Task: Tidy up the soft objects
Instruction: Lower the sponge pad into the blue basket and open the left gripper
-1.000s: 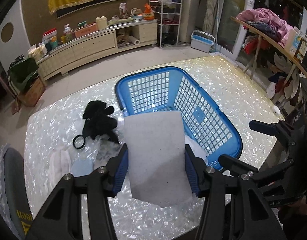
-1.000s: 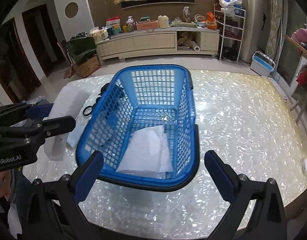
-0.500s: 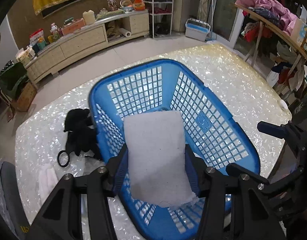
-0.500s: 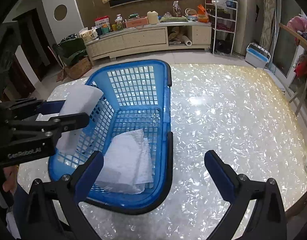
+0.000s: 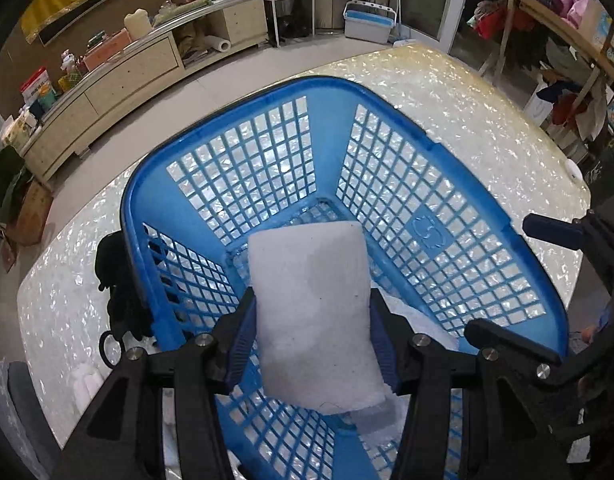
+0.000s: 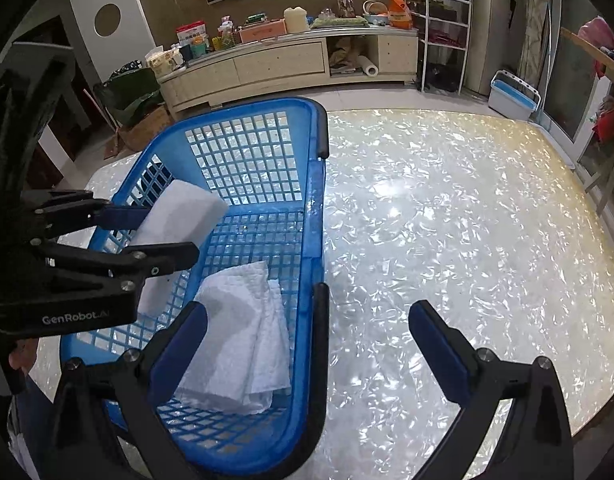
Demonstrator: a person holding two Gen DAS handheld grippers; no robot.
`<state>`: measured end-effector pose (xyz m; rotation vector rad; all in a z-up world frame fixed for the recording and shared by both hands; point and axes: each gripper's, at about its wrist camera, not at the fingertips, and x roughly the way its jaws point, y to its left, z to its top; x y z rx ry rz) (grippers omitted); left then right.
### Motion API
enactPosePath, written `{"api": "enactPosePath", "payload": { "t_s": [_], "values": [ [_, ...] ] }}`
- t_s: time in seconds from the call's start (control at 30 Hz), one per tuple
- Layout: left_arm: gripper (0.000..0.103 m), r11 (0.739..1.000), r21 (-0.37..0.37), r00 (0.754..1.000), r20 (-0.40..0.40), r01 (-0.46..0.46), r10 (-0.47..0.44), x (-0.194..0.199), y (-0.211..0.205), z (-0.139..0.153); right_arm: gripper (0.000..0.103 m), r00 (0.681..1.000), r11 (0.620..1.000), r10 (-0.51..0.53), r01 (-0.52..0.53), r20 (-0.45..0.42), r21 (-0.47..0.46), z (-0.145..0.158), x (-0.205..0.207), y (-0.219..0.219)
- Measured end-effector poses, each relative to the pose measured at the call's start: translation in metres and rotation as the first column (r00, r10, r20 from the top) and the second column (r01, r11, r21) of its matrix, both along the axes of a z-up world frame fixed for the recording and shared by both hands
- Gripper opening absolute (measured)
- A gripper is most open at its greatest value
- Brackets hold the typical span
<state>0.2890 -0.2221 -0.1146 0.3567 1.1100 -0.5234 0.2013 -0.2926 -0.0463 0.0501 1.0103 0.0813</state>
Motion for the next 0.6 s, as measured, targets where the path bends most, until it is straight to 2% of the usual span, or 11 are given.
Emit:
{"api": "enactPosePath", "payload": {
  "t_s": [0.37, 0.6],
  "values": [
    [0.052, 0.998, 0.049, 1.0, -0.008, 0.029, -0.028, 0.019, -0.014, -0.009, 0.101, 1.0, 1.0, -0.004, 0.004, -0.023, 0.023, -0.005, 0.003, -0.001],
    [0.055, 1.0, 0.024, 1.0, 0.008, 0.014, -0.014, 0.019, -0.017, -0.008, 0.101, 1.0, 1.0, -0.008, 0.008, -0.028, 0.028, -0.004, 0.002, -0.003]
  ]
}}
